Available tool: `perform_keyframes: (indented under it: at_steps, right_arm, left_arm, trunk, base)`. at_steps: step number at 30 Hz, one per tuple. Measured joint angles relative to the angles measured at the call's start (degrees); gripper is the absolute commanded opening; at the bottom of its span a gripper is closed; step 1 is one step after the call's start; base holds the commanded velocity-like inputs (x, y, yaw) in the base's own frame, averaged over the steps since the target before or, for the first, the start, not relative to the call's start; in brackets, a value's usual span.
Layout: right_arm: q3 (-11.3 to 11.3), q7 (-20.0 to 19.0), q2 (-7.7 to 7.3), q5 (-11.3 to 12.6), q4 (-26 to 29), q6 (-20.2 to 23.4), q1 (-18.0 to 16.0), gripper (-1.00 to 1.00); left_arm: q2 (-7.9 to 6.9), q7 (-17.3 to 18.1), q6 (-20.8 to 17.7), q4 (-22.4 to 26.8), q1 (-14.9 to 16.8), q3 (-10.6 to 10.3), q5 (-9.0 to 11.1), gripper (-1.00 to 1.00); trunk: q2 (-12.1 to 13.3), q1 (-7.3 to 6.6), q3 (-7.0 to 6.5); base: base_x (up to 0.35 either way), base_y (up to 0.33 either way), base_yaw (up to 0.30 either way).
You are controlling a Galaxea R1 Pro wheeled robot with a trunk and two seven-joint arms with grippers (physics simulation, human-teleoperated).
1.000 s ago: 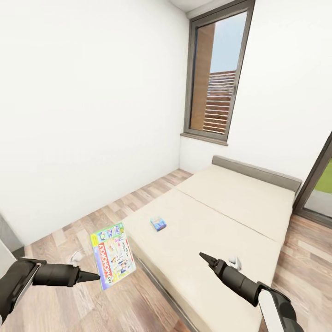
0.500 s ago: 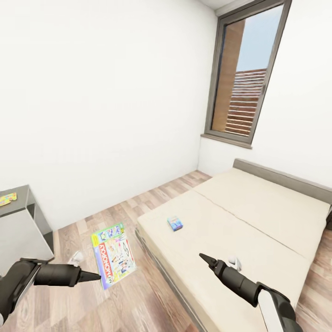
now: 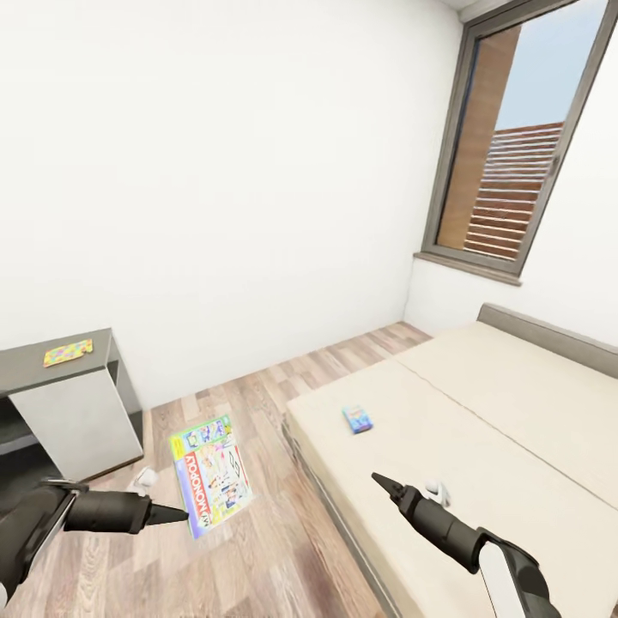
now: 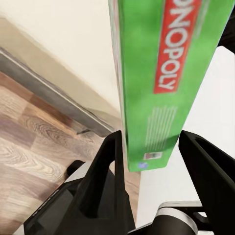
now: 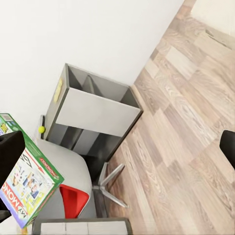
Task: Put all the toys in the child's room - the three board games (two on the bed and one on the table), the two jigsaw puzzles on the table, and the tennis ball on the table - inside the toy box on the table in the child's room.
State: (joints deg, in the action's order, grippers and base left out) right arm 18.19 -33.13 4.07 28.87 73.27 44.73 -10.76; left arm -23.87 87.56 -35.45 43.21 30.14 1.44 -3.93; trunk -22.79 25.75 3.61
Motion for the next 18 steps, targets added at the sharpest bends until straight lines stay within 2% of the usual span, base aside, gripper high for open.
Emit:
perform_keyframes:
  at_steps: [18]
  right_arm:
    - [0.00, 0.00, 0.04, 0.00, -0.04, -0.03, 0.00, 1.00]
  left_arm:
    - [-0.10, 0.08, 0.22, 0.00, -0.01, -0.01, 0.09, -1.00]
  trunk:
    - [0.00, 0.00, 0.00]
  base:
    - [0.000, 0.000, 0.278]
